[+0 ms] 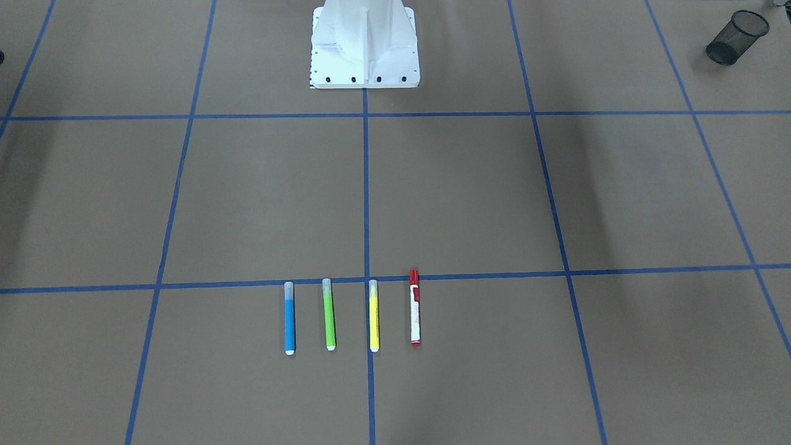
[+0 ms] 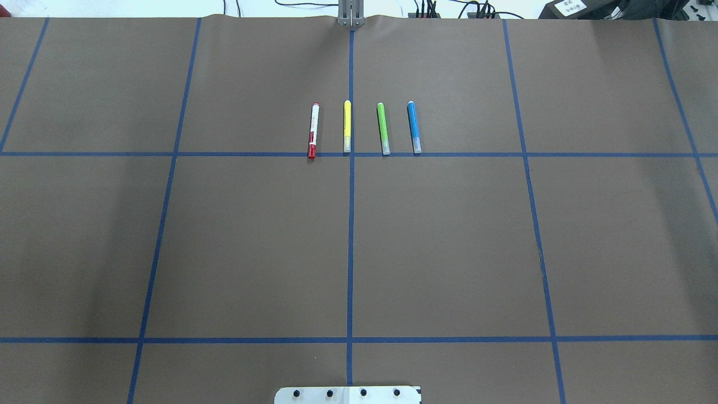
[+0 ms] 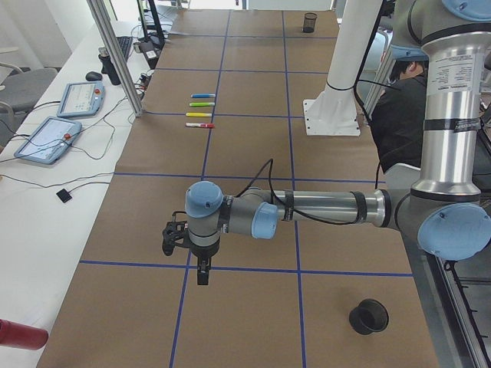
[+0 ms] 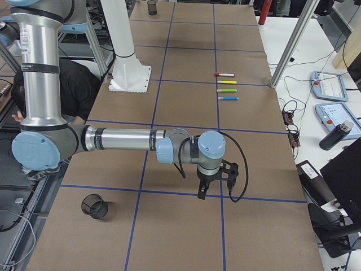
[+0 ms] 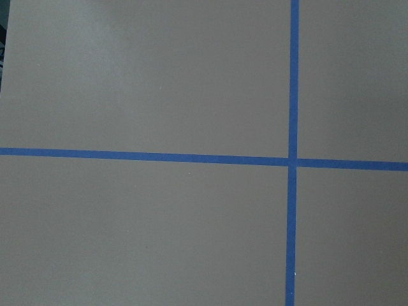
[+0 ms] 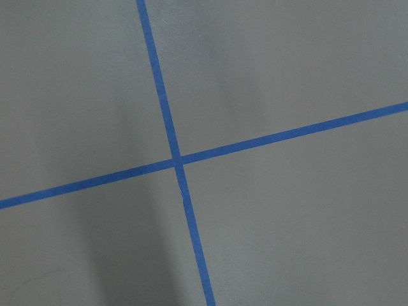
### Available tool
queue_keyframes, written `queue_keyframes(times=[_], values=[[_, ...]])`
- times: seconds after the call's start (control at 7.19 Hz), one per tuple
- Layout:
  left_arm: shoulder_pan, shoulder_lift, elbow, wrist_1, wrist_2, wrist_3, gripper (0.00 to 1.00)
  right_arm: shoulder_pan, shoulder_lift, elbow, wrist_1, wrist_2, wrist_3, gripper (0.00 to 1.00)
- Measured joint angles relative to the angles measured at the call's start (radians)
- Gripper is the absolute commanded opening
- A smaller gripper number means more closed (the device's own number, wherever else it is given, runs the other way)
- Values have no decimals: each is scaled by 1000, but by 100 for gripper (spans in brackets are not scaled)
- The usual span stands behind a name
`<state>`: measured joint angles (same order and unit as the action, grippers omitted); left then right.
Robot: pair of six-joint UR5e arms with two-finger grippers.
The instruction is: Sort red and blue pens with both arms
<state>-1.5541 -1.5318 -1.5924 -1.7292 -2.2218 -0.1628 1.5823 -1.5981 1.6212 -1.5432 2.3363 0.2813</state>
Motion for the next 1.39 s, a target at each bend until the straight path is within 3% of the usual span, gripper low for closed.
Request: queue_keyframes(times=[0.42,1.39], values=[[0,7,7,-2,-1,0,100,0,-68,77,0,11,5,100],[0,1,23,-4,-1,-1,100,-1,-63,80,3,5,7,100]])
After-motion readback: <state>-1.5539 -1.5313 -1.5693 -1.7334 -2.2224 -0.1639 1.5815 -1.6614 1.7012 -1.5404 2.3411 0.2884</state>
